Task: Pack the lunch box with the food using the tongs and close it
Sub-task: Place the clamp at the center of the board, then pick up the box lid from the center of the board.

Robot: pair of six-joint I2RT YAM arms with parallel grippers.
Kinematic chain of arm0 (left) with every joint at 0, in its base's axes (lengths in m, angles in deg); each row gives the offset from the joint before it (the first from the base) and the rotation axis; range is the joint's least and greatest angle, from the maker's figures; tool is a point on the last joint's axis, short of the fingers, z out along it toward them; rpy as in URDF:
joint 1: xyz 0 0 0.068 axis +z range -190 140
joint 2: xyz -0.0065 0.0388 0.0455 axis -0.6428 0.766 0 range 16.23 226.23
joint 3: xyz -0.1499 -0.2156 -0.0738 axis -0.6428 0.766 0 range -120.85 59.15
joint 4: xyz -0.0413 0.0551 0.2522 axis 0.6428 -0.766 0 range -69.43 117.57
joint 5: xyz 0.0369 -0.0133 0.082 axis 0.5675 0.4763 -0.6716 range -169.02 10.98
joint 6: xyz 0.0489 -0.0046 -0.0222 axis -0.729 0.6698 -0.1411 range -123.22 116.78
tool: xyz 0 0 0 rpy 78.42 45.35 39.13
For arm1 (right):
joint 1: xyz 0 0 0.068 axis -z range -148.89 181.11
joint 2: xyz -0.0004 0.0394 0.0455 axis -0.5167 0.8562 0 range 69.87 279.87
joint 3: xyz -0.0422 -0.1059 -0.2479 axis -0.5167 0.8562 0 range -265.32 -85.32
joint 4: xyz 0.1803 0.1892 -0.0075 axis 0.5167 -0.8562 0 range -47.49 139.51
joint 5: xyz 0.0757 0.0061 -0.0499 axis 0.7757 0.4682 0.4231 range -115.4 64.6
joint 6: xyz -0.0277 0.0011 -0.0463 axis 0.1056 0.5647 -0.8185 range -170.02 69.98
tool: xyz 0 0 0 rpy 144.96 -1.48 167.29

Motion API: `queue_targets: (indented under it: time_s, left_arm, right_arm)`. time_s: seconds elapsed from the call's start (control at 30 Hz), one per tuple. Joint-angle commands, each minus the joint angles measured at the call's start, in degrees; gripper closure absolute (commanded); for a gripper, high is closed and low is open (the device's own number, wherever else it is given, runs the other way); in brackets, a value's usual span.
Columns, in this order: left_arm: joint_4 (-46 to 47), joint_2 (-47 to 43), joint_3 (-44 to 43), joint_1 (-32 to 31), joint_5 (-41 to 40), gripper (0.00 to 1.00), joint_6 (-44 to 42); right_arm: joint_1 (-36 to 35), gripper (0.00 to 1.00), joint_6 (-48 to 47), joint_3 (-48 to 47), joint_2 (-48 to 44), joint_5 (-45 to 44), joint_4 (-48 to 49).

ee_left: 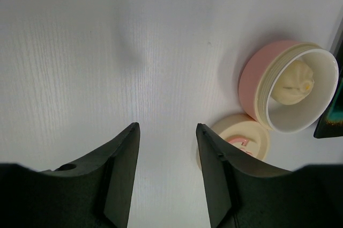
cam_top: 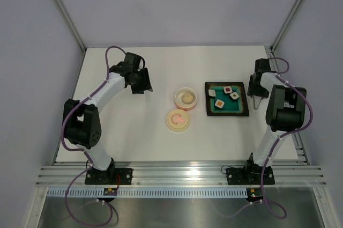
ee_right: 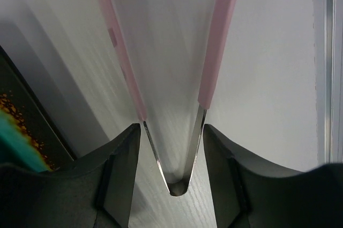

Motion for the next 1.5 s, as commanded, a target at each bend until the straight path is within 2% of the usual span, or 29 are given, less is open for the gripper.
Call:
queue_targets:
  time_s: [0.0,0.23,0.37,0.57,0.6,0.73,0.97,1.07,1.17,1.2,1.27,1.3,1.47]
  left_arm:
    - [0.4,-2.4,0.5,-0.1,0.8,0.5,-1.3]
    - [0.8,-2.2,0.5,0.0,1.4,0.5,-1.4]
    - [2.1,-2.6,1.8,-0.4,1.8,0.48,-2.3]
    - [2.9,-3.4,3.4,-3.3,0.9,0.47,-3.2]
    - [3.2,-3.5,4.1,-3.7,0.8,0.46,-3.4]
    - [4.9,-6.3,8.4,-6.4,-1.3,0.46,-3.4]
    - [6.8,-7.1,13.3,-11.8,1.1,0.48,-4.5]
    - [5.9,-7.3,12.7,-15.5,-0.6,0.47,-7.1]
    - [2.6,-5.9,8.5,-20.1,-5.4,0.45,-10.3]
    - [1.7,-4.7,7.3,-21.2,-7.9,0.38,-10.5]
    - [0.2,-3.3,4.3,-23.6,-10.7,0.32,-11.0]
    - [0.0,-2.5,3.6,-24.2,-10.6,0.28,-11.5]
    - [-1.9,2.4,-0.5,-28.1,-10.1,0.26,-14.5]
  right_arm:
    - [0.2,0.41,0.7,-1.0,-4.4,-1.6,0.5]
    - [0.1,0.38,2.0,-2.9,-10.2,-0.6,-2.9]
    - [-1.5,0.37,8.2,-5.3,-13.8,4.0,-6.1]
    - [-14.6,0.33,13.3,-5.6,-17.3,7.5,-8.9]
    - [-18.5,0.33,14.1,-5.0,-18.3,8.3,-8.9]
    - [-26.7,0.33,18.9,-0.3,-20.0,10.8,-8.1]
    - [-37.2,0.33,26.3,6.0,-22.8,11.7,-7.2]
    - [-37.5,0.33,27.7,8.9,-23.9,12.3,-7.3]
    - [-37.2,0.3,27.6,10.1,-25.3,7.6,-9.6]
    - [-36.9,0.29,27.2,10.4,-26.0,6.6,-10.9]
    - [-35.7,0.27,26.5,10.7,-27.2,5.8,-11.7]
    - [-33.9,0.27,26.2,11.2,-27.9,5.7,-12.1]
    - [-26.0,0.27,24.1,13.0,-33.5,7.0,-12.7]
